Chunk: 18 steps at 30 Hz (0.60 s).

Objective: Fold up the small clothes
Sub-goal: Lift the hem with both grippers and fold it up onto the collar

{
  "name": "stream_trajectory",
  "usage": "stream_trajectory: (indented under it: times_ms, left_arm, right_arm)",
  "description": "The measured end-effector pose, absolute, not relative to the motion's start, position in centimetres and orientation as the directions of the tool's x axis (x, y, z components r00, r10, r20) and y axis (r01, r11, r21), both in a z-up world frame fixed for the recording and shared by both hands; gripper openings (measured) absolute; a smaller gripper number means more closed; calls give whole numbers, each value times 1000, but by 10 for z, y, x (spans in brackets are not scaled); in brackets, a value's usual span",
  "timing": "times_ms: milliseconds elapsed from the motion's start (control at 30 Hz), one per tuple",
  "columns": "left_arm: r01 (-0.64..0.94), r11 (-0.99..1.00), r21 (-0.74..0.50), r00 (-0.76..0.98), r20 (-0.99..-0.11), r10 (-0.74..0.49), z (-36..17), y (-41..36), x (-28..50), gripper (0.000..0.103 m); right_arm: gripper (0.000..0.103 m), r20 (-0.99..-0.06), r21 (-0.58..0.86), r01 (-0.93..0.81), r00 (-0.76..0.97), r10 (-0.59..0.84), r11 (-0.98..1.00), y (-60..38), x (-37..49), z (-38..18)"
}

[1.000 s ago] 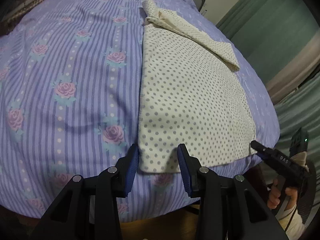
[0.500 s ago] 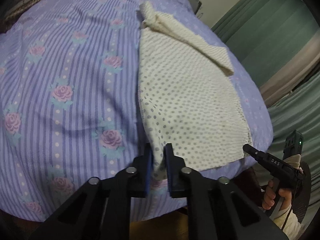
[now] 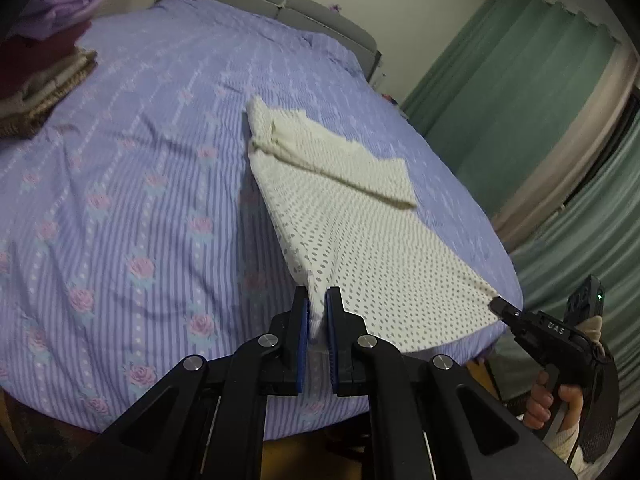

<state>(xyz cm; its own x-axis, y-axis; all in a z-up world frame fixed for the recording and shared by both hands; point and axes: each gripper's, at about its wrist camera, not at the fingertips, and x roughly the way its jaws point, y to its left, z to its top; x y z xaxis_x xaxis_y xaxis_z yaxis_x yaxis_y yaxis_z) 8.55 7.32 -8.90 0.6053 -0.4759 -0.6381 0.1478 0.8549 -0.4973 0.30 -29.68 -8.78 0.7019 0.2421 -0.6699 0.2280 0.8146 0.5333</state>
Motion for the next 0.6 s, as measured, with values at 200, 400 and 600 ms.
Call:
stream_trajectory:
  times_ms: [200, 400, 600]
  left_arm:
    - [102, 836, -539, 630, -615, -474, -63, 77, 104, 10]
    - [106, 848, -520, 687, -578, -440, -34, 74, 129, 10]
    - [99, 863, -496, 737, -546, -398, -7, 73, 168, 10]
  right_arm:
    - [8, -602, 592, 206, 756, 258, 779, -302, 19, -65]
    - [8, -543, 619, 188, 804, 242, 762, -310, 48, -42]
    - [8, -498, 626, 172, 839, 220, 761, -316, 84, -21]
